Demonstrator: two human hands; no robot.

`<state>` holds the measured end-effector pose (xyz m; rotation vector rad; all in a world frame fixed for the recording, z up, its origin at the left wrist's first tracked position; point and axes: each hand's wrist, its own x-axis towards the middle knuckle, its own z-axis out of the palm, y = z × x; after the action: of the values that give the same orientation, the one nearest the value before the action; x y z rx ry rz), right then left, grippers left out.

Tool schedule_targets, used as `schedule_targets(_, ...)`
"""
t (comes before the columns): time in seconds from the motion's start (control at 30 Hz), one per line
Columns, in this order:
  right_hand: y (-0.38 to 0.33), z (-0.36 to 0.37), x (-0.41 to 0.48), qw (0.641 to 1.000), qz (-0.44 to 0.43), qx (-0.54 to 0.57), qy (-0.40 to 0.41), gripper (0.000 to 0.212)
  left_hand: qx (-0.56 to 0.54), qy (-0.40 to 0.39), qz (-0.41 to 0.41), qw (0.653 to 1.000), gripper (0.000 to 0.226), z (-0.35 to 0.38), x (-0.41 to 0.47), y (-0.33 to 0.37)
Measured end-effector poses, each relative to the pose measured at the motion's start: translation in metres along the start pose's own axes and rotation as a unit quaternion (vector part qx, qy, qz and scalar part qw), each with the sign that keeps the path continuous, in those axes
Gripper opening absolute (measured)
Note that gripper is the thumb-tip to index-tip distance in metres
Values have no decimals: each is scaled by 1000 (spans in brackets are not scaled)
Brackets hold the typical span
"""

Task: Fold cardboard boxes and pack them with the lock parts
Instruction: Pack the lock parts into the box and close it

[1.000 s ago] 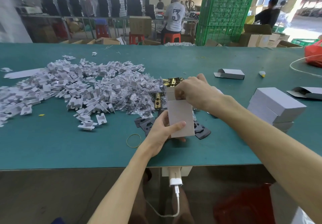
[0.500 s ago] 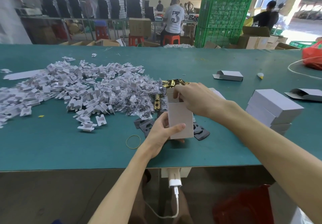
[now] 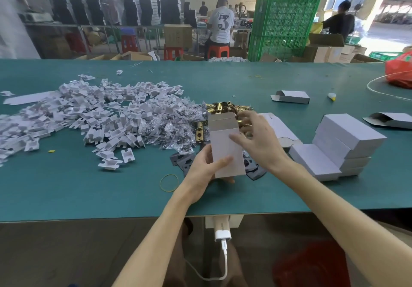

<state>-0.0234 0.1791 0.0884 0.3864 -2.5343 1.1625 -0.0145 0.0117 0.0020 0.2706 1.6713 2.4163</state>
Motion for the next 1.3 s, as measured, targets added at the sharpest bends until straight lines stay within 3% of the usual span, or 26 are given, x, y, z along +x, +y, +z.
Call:
schedule_targets(0.07, 9, 8, -9, 996, 43, 70, -24, 54, -5, -8, -7, 1000, 53, 1, -1, 1)
schedule_targets(0.27, 22, 22, -28, 968, 69, 237, 52, 48, 13, 3, -4, 1000, 45, 3, -1, 0)
schedule_targets(0.43, 33, 24, -33, 952, 100, 273, 94, 36, 10, 6, 10, 1000, 56, 5, -2, 3)
schedule_targets(0.57, 40, 25, -40, 894, 186, 400, 76, 26, 49, 0, 18, 999, 52, 5, -3, 4)
schedule_targets(0.8, 50, 36, -54, 883, 208, 417, 55, 25, 81, 5, 16, 997, 52, 7, -1, 5)
schedule_targets(0.97, 54, 37, -62, 904, 173, 389, 40, 19, 85, 27, 28, 996, 42, 4, 1, 1)
schedule_targets(1.3, 51, 38, -64, 913, 161, 375, 29, 11, 67, 19, 27, 997, 39, -3, 5, -7)
